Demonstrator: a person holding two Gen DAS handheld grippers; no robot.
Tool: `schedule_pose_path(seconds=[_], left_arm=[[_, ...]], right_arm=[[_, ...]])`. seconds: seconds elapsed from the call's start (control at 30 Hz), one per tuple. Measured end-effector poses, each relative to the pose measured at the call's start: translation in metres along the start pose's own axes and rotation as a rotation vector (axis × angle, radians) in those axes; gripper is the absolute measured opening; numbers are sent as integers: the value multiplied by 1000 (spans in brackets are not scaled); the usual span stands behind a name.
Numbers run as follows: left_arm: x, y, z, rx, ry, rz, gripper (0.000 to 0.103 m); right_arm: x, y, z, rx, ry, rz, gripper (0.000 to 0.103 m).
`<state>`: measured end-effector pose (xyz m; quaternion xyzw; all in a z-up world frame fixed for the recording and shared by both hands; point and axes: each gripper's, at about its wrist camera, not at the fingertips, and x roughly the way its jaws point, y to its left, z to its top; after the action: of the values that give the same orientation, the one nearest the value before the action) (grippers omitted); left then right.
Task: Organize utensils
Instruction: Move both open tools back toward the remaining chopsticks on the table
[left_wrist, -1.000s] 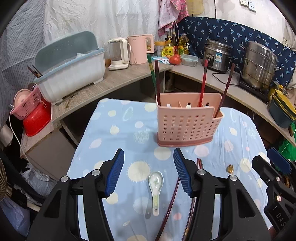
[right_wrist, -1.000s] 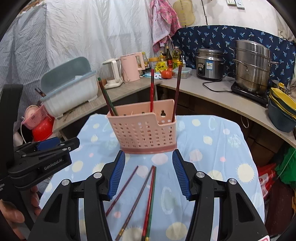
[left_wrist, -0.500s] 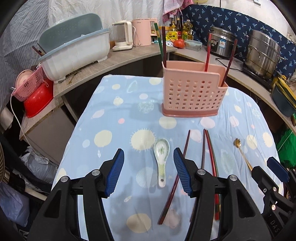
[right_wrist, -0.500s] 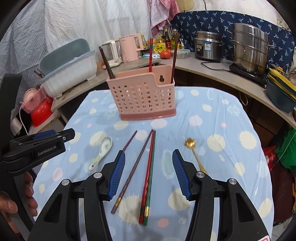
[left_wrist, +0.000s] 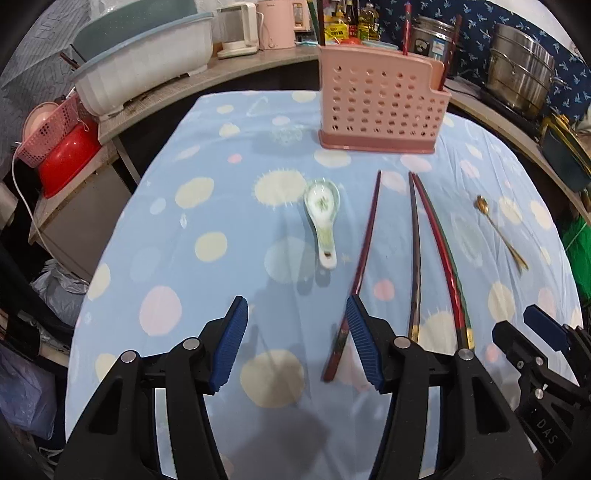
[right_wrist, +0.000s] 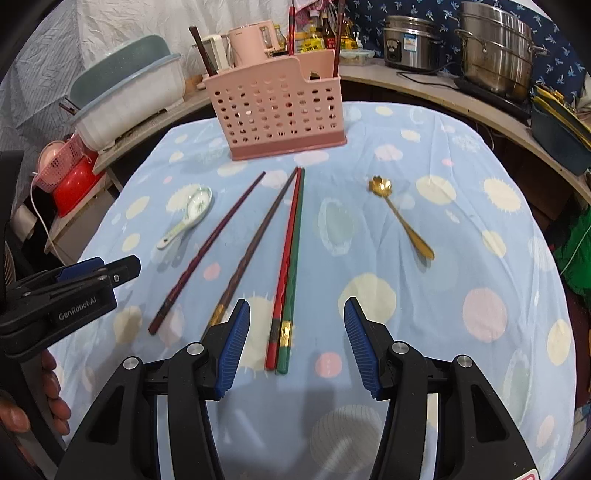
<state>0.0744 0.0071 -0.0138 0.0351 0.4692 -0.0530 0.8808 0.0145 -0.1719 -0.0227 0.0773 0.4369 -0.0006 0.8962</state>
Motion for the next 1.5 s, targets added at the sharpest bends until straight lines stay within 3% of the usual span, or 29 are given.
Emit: schedule_pose_path(seconds=[0.47,0.73,1.1,1.5], left_arm=[[24,-13,-18,19,58,-3,53],[28,-14,-19,18,67,2,53],[32,-13,-18,21,72,9,53],[35,-11,-17,19,74,0,53]], right_arm=[[24,-3,-17,-36,60,-56,44],[28,-4,-17,-61,46,-95,43],[30,6,-16,-78,50,-72,42],[32,-8,-13,-45,63,-81,39]])
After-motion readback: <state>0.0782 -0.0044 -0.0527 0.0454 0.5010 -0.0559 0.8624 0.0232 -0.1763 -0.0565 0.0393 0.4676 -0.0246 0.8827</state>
